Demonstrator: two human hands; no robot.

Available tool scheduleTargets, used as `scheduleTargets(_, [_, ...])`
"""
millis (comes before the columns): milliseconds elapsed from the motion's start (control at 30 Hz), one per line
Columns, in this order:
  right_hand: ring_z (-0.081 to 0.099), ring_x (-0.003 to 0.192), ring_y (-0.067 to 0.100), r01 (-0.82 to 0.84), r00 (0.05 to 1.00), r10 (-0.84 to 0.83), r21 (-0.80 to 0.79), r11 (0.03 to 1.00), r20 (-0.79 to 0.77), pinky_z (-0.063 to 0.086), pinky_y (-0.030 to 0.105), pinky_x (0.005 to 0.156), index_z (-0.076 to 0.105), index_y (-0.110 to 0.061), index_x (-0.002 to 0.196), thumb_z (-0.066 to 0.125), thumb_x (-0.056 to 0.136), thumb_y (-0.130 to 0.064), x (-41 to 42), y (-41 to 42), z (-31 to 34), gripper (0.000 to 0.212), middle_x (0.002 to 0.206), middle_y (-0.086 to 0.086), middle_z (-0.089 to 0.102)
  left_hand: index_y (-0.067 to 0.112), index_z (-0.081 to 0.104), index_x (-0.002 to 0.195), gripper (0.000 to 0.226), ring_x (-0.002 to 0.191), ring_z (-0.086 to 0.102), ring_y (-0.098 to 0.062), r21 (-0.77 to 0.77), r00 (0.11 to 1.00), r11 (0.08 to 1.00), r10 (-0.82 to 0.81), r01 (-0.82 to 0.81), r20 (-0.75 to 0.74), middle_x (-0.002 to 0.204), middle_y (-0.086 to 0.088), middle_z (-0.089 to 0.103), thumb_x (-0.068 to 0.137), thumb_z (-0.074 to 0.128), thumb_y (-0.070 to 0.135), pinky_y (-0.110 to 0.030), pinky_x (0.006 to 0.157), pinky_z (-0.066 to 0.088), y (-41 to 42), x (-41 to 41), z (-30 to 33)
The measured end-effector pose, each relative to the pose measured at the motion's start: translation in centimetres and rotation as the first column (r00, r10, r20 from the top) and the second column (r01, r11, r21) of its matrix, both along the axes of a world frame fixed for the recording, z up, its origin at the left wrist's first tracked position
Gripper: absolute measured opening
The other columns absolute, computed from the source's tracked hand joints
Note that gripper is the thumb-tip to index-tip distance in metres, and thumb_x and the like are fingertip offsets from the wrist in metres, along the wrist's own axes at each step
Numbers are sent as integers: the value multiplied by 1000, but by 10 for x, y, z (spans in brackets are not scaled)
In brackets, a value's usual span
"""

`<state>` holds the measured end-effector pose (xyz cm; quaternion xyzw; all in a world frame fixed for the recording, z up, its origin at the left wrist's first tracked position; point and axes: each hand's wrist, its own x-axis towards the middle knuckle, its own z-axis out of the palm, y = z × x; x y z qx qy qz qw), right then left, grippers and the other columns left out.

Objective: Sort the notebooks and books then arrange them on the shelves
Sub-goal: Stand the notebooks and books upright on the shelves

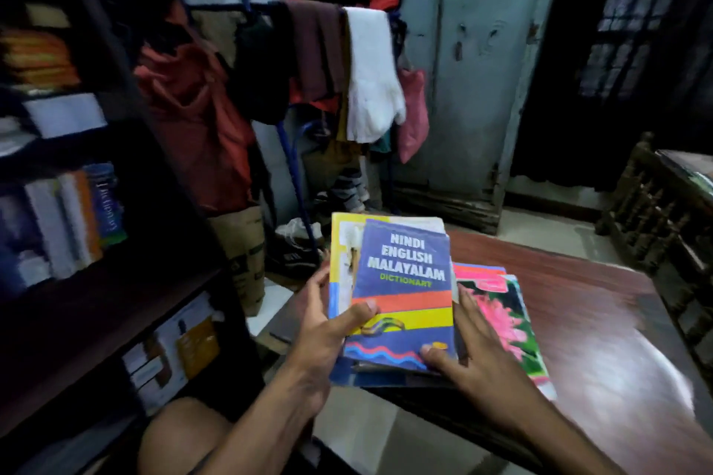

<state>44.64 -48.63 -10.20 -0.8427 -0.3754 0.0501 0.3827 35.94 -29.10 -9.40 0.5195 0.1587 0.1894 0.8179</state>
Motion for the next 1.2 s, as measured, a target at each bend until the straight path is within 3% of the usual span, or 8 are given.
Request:
scheduleTargets(100, [-1,153,1,-195,981,193,99,976,25,13,23,121,26,-59,142,50,77,-70,-19,77,13,70,155,-37,13,48,27,148,105,114,68,-29,33,985,988,147,-151,94,132,1,67,71,84,4,-42,81,61,59,-52,15])
scheduleTargets(233, [35,143,5,-424,896,443,229,876,-38,30,29,118,46,-59,133,59,80,-76,-76,199,25,57,148,-19,45,27,45,148,82,122,62,-31,74,924,925,362,-373,125,135,-5,65,77,78,3,-50,100,52,140,-144,19])
scheduleTargets(400, [69,106,11,-600,773,624,193,777,-110,53,41,96,72,-26,109,75,85,-50,-168,336,19,34,109,-6,74,21,53,142,60,97,72,-5,174,797,781,603,-599,38,117,4,72,88,68,0,-18,72,56,226,-261,12])
scheduleTargets(500, [69,107,8,-691,705,685,39,722,-181,52,38,99,76,-19,108,71,88,-44,-220,393,-4,32,108,-5,76,18,51,142,59,96,69,-2,283,729,715,681,-639,-73,129,-3,67,89,66,-4,-16,80,53,271,-316,-12])
scheduleTargets(700, [64,107,15,-546,807,519,-19,838,-283,51,34,97,65,-23,112,75,74,-56,-246,429,-46,51,111,-3,64,39,57,135,62,113,65,-22,631,596,626,743,-458,-305,123,-2,70,76,72,49,-31,91,49,292,-349,-29])
scheduleTargets(833, [66,106,14,-493,802,458,9,870,-384,52,37,99,57,-27,104,82,75,-35,-236,422,-33,39,113,-3,71,37,51,141,73,135,38,-34,905,216,413,879,103,-426,152,-10,41,78,51,73,-43,108,35,286,-334,-21])
scheduleTargets(967, [69,101,14,-495,790,456,12,869,-410,53,40,97,63,-23,98,72,55,-51,-236,425,-26,53,106,-4,74,22,54,135,83,119,60,-32,841,308,541,804,-24,-509,132,-8,64,74,44,78,-37,96,50,286,-325,-21])
scheduleTargets(1200, [69,99,12,-537,763,461,-48,842,-452,54,40,98,65,-25,106,68,47,-62,-240,431,-25,69,105,-8,74,19,66,105,44,98,67,-21,665,452,638,761,-388,-466,104,4,70,78,76,52,-28,84,48,292,-328,-10])
